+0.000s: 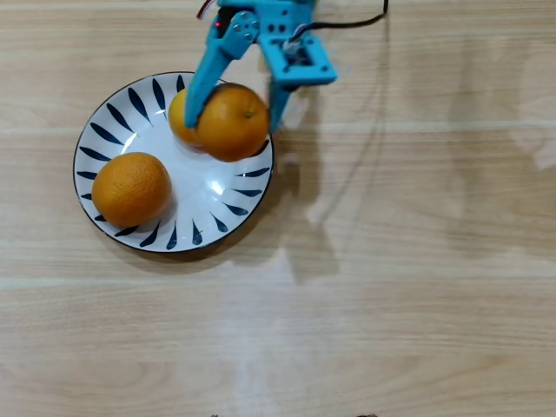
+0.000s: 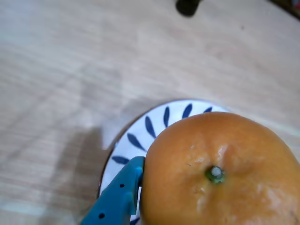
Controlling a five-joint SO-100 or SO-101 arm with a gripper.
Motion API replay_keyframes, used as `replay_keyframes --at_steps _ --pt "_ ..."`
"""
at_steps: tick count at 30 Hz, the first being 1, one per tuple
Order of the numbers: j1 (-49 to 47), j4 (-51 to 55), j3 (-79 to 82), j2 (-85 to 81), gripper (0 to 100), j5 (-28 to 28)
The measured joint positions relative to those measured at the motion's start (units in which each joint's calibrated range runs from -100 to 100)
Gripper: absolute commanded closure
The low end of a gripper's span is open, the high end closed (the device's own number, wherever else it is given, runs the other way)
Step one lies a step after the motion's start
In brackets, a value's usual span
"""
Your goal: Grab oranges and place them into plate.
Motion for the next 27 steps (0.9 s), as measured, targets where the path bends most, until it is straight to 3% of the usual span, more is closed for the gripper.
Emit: replay_keyframes --at_steps 7,17,27 --pt "5.15 -1.55 10.98 -0.08 66 0.1" --pt "3.55 -8.7 15.14 -1.1 52 0.42" --pt "0.17 -6.63 13.63 -7.45 54 1.51"
